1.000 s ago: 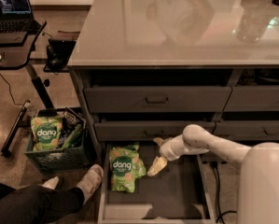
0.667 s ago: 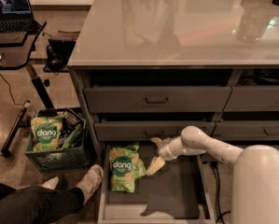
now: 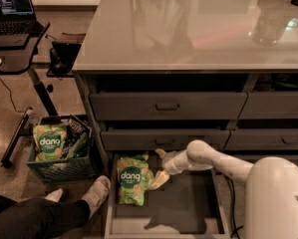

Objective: Pick green rice chip bag from bottom drawer and place on counter

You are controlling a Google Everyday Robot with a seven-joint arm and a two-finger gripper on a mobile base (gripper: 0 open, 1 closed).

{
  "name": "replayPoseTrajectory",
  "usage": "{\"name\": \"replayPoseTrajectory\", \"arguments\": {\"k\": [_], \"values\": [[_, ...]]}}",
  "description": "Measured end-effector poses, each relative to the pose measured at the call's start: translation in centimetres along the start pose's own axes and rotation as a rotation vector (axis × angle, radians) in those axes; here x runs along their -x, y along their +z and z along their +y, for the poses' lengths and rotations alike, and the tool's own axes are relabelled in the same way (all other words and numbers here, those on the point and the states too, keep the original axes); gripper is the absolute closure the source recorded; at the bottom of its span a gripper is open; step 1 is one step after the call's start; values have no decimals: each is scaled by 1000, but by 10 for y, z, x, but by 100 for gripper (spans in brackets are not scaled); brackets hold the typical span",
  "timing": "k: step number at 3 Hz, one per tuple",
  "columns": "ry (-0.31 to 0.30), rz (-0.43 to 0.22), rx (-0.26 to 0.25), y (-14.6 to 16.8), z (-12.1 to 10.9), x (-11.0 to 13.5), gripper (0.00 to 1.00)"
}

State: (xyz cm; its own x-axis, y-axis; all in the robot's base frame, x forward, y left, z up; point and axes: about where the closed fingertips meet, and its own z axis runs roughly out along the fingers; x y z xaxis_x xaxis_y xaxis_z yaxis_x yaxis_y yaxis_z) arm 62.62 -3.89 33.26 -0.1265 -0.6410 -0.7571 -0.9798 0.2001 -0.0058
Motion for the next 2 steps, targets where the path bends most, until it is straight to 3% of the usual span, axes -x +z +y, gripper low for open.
{"name": "replayPoseTrajectory", "arguments": {"k": [2], "values": [[-174, -9, -20, 82, 0, 11, 0]]}}
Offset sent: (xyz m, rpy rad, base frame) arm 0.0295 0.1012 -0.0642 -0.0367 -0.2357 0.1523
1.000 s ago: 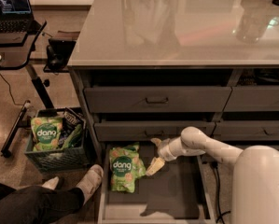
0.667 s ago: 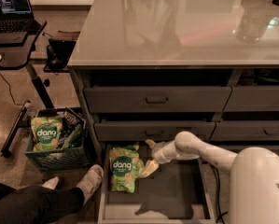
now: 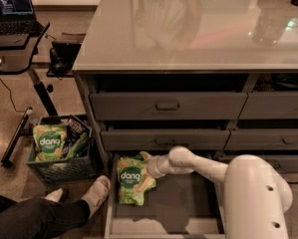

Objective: Pick green rice chip bag from bottom drawer and place on counter

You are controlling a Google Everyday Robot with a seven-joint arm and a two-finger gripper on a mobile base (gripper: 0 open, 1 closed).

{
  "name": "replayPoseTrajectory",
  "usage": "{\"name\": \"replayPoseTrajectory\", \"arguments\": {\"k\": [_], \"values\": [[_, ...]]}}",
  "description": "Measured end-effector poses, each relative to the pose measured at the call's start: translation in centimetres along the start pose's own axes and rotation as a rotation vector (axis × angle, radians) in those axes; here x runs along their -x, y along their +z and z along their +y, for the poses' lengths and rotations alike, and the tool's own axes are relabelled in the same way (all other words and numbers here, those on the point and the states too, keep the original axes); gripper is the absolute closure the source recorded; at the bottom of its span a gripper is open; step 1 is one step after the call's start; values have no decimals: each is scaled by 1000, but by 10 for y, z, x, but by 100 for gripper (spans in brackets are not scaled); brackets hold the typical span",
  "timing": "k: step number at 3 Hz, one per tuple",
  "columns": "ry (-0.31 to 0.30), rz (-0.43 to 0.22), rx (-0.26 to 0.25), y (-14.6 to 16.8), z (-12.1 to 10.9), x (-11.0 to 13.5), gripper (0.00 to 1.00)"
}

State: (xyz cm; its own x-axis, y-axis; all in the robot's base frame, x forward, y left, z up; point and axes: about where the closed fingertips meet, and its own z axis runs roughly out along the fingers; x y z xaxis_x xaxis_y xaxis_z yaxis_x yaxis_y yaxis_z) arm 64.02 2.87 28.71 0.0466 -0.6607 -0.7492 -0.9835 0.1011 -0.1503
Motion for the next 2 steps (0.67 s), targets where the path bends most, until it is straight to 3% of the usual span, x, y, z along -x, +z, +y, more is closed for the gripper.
{"name": "replayPoseTrajectory", "arguments": {"k": [1, 2], "values": [[-53, 3, 8, 30, -8, 0, 0], [-40, 9, 8, 37, -9, -5, 0]]}}
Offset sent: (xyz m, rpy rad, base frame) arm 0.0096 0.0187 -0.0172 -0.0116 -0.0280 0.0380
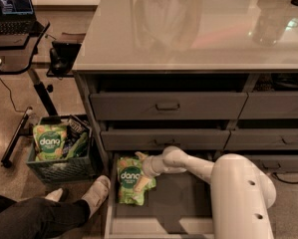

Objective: Pick green rice chip bag from bottom drawer and place on counter

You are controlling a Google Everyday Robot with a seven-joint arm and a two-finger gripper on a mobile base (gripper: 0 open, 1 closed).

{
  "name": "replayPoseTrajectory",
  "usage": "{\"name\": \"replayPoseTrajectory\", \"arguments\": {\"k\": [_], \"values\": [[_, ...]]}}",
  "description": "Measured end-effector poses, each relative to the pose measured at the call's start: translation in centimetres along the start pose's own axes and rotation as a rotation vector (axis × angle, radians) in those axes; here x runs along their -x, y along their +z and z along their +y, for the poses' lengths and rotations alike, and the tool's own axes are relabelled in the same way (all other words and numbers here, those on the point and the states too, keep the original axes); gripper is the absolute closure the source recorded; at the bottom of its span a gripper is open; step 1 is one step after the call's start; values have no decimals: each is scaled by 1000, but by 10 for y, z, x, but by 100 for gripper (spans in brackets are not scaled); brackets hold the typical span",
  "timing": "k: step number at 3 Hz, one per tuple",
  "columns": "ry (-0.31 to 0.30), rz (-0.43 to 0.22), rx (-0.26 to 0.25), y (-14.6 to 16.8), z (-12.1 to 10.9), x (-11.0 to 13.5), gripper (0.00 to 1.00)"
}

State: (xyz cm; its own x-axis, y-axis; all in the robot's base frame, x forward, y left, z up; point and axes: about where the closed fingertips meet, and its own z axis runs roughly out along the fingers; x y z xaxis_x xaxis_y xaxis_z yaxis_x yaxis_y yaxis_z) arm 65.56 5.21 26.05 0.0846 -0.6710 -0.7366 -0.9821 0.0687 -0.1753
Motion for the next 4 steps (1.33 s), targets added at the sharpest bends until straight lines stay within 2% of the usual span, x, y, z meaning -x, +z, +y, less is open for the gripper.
{"name": "replayPoseTrajectory", "arguments": {"k": [2, 4], "values": [[67, -1, 27, 50, -12, -32, 0], [122, 9, 34, 76, -21, -59, 0]]}}
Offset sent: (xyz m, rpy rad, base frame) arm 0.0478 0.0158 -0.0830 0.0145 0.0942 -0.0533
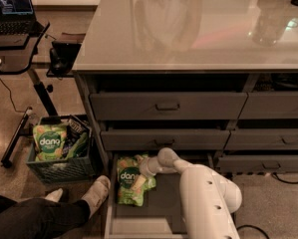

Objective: Pick green rice chip bag from bottom drawer and place on counter

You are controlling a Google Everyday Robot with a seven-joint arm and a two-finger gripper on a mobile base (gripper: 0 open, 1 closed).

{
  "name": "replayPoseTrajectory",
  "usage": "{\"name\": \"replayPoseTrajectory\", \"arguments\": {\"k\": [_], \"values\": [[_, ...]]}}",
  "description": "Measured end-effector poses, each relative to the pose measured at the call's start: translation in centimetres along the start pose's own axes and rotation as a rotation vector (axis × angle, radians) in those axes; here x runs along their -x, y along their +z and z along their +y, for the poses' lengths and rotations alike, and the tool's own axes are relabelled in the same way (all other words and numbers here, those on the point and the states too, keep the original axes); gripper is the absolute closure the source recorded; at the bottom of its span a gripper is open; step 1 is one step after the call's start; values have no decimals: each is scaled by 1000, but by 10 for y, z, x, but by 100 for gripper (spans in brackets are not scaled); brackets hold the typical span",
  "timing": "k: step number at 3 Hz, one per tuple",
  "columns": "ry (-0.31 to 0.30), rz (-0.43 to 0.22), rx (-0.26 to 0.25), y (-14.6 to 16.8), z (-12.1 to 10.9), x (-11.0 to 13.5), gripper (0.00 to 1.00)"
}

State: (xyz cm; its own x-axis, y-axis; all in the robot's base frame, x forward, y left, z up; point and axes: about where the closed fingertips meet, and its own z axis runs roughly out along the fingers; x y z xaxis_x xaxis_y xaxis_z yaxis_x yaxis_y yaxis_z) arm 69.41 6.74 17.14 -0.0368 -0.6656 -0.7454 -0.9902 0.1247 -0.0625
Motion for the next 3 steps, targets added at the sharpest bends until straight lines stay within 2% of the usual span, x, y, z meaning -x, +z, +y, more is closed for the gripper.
{"name": "replayPoseTrajectory", "arguments": {"k": [1, 3], "values": [[14, 14, 13, 4, 2, -9, 0], [14, 14, 13, 5, 2, -9, 43]]}}
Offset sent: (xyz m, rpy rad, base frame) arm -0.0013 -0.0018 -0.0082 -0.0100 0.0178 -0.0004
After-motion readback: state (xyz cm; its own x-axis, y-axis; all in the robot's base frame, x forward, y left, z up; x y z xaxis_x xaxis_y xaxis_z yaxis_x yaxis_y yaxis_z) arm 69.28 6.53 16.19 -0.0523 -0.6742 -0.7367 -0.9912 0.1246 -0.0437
